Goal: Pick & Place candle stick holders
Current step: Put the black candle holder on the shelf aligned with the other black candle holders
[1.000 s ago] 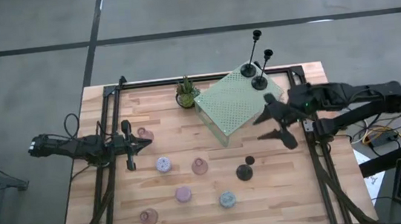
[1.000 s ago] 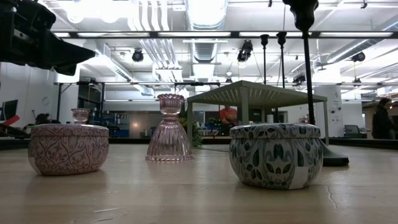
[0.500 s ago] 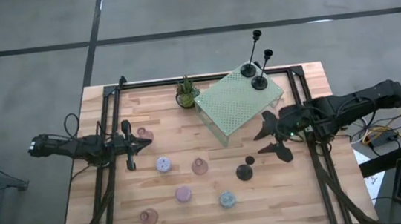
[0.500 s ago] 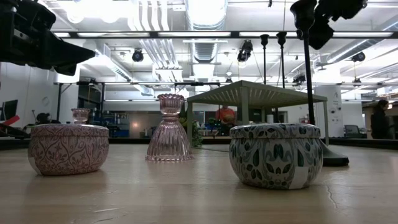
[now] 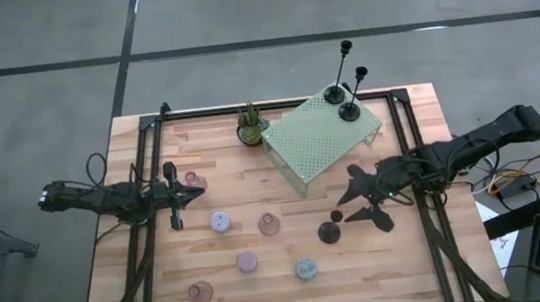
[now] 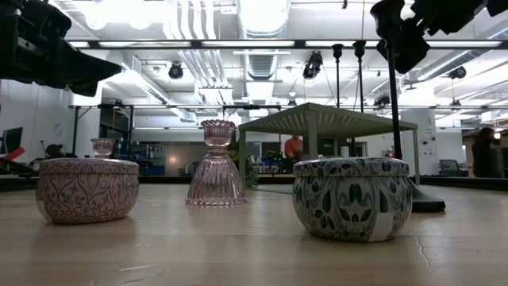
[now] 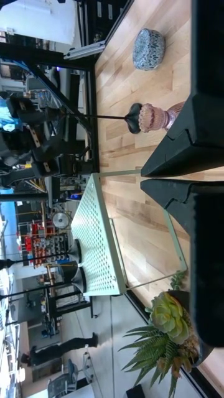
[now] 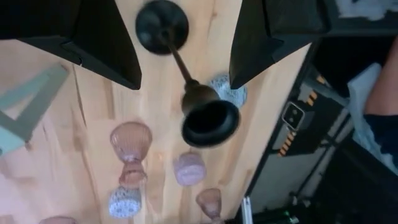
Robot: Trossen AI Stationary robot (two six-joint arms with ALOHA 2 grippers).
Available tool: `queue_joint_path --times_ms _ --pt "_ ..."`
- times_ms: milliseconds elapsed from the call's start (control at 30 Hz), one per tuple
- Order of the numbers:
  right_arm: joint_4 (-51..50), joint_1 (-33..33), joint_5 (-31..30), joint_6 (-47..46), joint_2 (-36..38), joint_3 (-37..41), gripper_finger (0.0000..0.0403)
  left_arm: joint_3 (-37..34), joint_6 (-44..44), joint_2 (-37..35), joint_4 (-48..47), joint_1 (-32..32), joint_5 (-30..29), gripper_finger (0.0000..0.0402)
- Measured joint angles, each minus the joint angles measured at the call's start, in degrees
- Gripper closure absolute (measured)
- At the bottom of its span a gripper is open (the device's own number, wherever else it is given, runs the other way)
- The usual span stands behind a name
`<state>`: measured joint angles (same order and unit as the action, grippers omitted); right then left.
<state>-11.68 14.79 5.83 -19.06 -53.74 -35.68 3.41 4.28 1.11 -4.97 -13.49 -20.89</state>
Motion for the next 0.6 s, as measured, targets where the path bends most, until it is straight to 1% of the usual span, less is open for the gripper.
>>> queue_joint_path --times_ms 100,200,267,467,600 --pt "3.29 0.31 0.02 -0.05 0.0 1.85 0.0167 -0.01 -0.01 0.01 0.0 -0.01 -0.01 0.0381" --pt "10.09 0.69 0.03 -0.01 -0.59 4.39 0.0165 0.0 0.01 0.01 0.0 0.0 0.0 0.0381" --pt "12.69 1.04 0.07 0.04 -0.94 5.62 0.0163 0.0 0.0 0.0 0.0 0.0 0.0 0.0381" --pt "20.3 1.41 0.14 -0.13 -2.79 8.07 0.0167 0.0 0.0 0.0 0.0 0.0 -0.01 0.0381" --pt "23.62 1.6 0.15 0.53 -4.86 8.48 0.017 0.0 0.01 0.0 0.0 0.0 -0.01 0.0381"
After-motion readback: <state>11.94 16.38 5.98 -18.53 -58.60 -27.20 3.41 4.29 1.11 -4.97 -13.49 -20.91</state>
